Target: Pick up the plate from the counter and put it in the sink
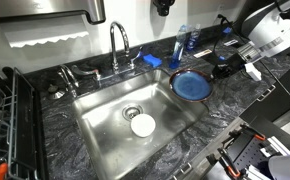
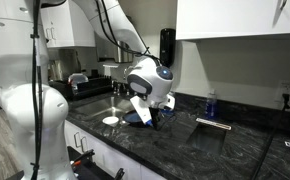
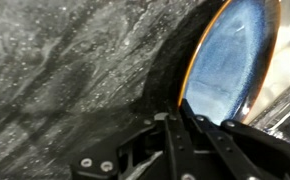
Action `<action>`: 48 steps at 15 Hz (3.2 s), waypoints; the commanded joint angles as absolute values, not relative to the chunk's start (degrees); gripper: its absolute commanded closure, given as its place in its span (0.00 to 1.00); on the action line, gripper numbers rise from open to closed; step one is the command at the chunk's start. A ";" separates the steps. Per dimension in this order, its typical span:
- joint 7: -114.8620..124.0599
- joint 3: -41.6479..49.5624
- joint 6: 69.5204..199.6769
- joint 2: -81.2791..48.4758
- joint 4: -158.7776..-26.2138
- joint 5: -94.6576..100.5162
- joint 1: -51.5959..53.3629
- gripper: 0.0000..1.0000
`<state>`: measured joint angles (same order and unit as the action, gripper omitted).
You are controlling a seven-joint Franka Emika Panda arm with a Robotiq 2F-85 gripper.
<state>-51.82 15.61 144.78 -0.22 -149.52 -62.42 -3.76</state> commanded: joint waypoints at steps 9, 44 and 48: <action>-56.79 4.18 142.62 5.82 -155.88 -71.00 -1.10 0.98; -54.03 -6.77 156.20 -19.02 -130.54 -94.01 12.63 0.98; -52.49 -6.61 155.98 -23.89 -125.15 -91.16 14.32 0.98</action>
